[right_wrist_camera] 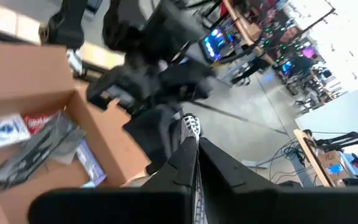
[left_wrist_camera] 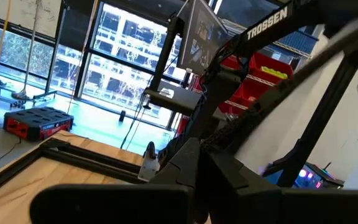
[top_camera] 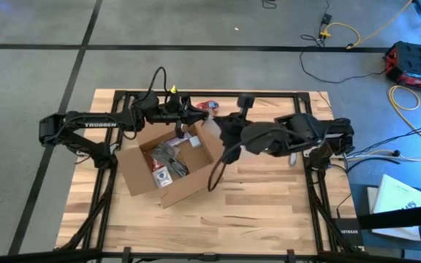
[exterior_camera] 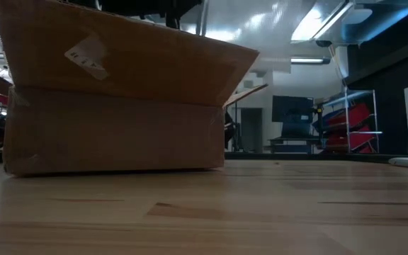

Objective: Unpack boxes
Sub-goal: Close the transparent zip bag, then open the transparent zip bag

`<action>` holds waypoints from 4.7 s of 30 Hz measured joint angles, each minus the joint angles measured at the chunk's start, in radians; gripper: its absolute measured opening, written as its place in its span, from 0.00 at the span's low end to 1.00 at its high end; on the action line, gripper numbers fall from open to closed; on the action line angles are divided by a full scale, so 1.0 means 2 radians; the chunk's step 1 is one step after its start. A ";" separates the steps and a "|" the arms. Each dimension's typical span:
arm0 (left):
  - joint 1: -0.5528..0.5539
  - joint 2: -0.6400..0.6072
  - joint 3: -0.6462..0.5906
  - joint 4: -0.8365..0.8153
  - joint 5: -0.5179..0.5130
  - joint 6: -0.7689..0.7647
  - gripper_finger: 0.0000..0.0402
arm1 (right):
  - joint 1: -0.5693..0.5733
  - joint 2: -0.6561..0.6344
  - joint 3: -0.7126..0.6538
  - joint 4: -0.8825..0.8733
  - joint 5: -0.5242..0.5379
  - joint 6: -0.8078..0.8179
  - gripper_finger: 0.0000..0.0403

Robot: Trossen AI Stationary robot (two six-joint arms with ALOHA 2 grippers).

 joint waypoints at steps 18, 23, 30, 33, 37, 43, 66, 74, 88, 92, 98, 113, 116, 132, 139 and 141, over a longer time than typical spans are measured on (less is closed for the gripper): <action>0.000 0.000 0.000 -0.021 0.000 0.002 0.00 | 0.000 -0.019 0.007 0.012 0.061 -0.033 0.00; 0.000 0.000 0.000 -0.025 0.000 0.006 0.00 | 0.000 -0.027 0.007 0.020 0.076 -0.044 0.00; 0.000 0.000 0.000 -0.029 0.000 0.006 0.00 | 0.000 -0.036 0.007 0.028 0.099 -0.072 0.00; 0.000 0.000 0.000 -0.034 0.000 0.006 0.00 | 0.000 -0.042 0.007 0.035 0.101 -0.080 0.00; 0.000 0.000 0.000 -0.033 0.000 0.006 0.00 | 0.000 -0.050 0.007 0.040 0.110 -0.083 0.00; 0.000 0.000 0.000 -0.037 0.000 0.006 0.00 | -0.001 -0.065 0.007 0.066 0.123 -0.087 0.00; 0.000 0.000 0.000 -0.053 0.000 0.010 0.00 | -0.001 -0.086 0.007 0.178 0.161 -0.209 0.00; -0.001 0.000 0.000 -0.059 0.001 0.010 0.00 | -0.001 -0.086 0.007 0.177 0.161 -0.209 0.00; -0.001 0.000 0.000 -0.060 0.000 0.010 0.00 | -0.001 -0.088 0.007 0.179 0.168 -0.214 0.00; -0.001 0.000 0.000 -0.063 0.001 0.010 0.00 | -0.001 -0.091 0.007 0.181 0.174 -0.228 0.00; -0.001 0.000 0.000 -0.066 0.001 0.011 0.00 | -0.001 -0.095 0.007 0.191 0.177 -0.240 0.00; -0.001 0.000 0.000 -0.074 0.001 0.008 0.00 | -0.001 -0.095 -0.011 0.142 0.150 -0.239 0.06; -0.001 0.000 0.000 -0.074 0.001 0.004 0.00 | -0.001 -0.096 -0.021 0.125 0.150 -0.238 0.16; -0.003 0.000 0.000 -0.072 0.000 -0.018 0.00 | -0.002 -0.093 -0.041 0.113 0.169 -0.250 0.72; -0.004 0.000 0.000 -0.072 0.001 -0.018 0.00 | -0.002 -0.093 -0.041 0.112 0.155 -0.235 0.75; -0.004 0.000 0.000 -0.072 0.000 -0.018 0.00 | -0.005 -0.093 -0.041 0.112 0.153 -0.234 0.75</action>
